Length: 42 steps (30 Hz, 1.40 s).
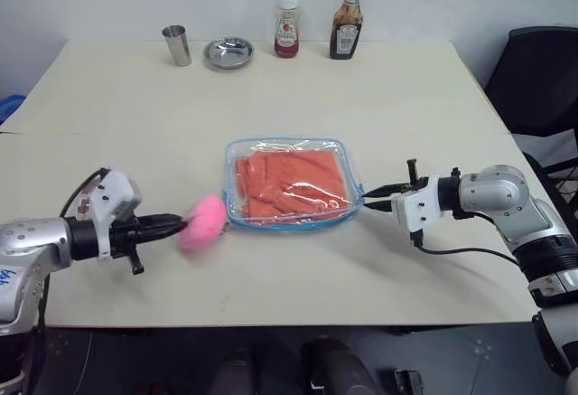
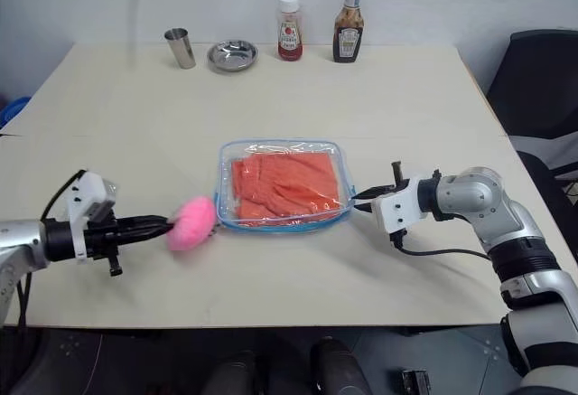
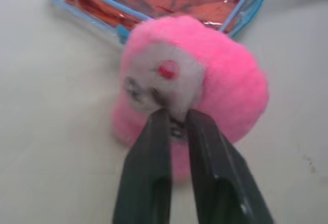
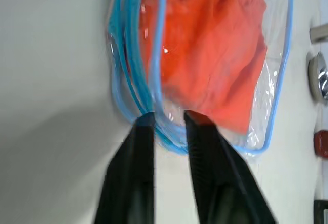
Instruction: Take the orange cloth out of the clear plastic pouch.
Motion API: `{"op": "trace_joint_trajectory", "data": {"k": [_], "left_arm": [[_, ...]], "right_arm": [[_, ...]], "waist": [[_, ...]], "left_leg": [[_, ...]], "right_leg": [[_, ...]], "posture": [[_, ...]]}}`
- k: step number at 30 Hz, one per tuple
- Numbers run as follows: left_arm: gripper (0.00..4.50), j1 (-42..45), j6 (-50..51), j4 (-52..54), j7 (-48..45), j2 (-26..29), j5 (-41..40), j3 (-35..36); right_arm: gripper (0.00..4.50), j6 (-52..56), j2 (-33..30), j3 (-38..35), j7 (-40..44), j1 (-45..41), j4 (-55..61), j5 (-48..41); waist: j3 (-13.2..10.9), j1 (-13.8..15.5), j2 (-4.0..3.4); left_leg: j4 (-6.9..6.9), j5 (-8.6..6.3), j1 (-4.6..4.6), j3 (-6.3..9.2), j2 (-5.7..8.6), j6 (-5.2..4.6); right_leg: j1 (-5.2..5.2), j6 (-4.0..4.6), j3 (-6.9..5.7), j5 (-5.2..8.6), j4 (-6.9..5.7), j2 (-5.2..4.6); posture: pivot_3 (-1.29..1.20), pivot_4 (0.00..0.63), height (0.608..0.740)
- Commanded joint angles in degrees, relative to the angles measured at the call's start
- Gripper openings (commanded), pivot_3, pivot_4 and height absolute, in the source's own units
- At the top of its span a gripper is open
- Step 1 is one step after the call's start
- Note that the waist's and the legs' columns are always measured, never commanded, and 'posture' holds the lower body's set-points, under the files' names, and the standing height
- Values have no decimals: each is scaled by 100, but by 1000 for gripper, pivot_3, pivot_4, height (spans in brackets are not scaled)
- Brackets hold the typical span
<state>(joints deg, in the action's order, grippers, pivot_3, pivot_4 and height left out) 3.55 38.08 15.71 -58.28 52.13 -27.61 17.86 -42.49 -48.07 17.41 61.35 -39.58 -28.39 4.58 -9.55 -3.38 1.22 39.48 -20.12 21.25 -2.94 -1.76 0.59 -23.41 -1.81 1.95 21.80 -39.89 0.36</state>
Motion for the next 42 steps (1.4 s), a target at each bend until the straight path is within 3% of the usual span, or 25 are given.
{"op": "trace_joint_trajectory", "data": {"k": [1,4,7,10,14,17,20,23,30,42], "left_arm": [[1809,-219,109,174,152,14,-121,292],[2648,-278,115,-1,114,135,-233,673],[2648,516,166,-342,91,518,-415,922],[2648,1832,525,-422,170,698,-785,611],[2648,3605,632,-14,308,76,-705,-866],[2648,3952,-476,178,-126,-273,434,-2450],[2648,4101,-1685,-117,-537,-398,1494,-3480],[2648,4067,-2449,-415,-819,-299,2068,-3847],[2648,3514,-3297,-407,-946,147,2618,-3618],[2648,3001,-3718,-519,-456,81,3127,-3245]], "right_arm": [[2267,320,-158,-301,89,167,465,-315],[3242,1185,-320,-519,307,445,1029,-828],[3242,2528,-476,-847,516,795,1947,-1613],[3242,3669,-534,-1107,497,1067,2773,-2152],[3242,4540,-431,-1254,320,1348,3563,-2395],[3242,4760,-363,-1246,270,1498,3847,-2321],[3242,5000,-352,-1311,242,1643,4125,-2366],[3242,5201,-377,-1431,196,1816,4394,-2422],[3242,5446,-327,-1638,-41,2238,4775,-2373],[3242,5632,-224,-1622,-207,2363,5019,-2380]], "waist": [[0,1,-1],[0,19,-1],[-2,48,1],[-3,168,12],[1,238,6],[1,206,6],[-3,138,8],[-4,77,8],[-4,85,8],[-4,181,8]], "left_leg": [[0,0,-1,0,0,0],[-1,0,1,0,0,0],[-1,0,1,3,0,0],[7,0,4,13,1,-1],[8,-2,4,21,11,-4],[8,-4,5,20,12,-7],[8,-3,6,18,11,-6],[8,0,11,16,8,-1],[5,5,3,18,5,6],[8,3,5,18,9,3]], "right_leg": [[0,0,0,0,0,0],[-1,0,0,0,0,0],[2,0,-2,0,2,-1],[4,0,-12,0,1,-1],[24,-4,-10,-2,0,-7],[26,-10,-6,-5,4,-6],[21,-10,-2,-5,10,0],[-7,-9,17,-5,3,15],[-4,-7,19,-4,-5,16],[-2,-7,17,-4,-1,9]], "posture": [[0,150,740],[0,150,740],[0,150,740],[0,150,740],[0,150,740],[0,150,740],[0,150,740],[0,150,740],[0,150,740],[0,150,740]]}}
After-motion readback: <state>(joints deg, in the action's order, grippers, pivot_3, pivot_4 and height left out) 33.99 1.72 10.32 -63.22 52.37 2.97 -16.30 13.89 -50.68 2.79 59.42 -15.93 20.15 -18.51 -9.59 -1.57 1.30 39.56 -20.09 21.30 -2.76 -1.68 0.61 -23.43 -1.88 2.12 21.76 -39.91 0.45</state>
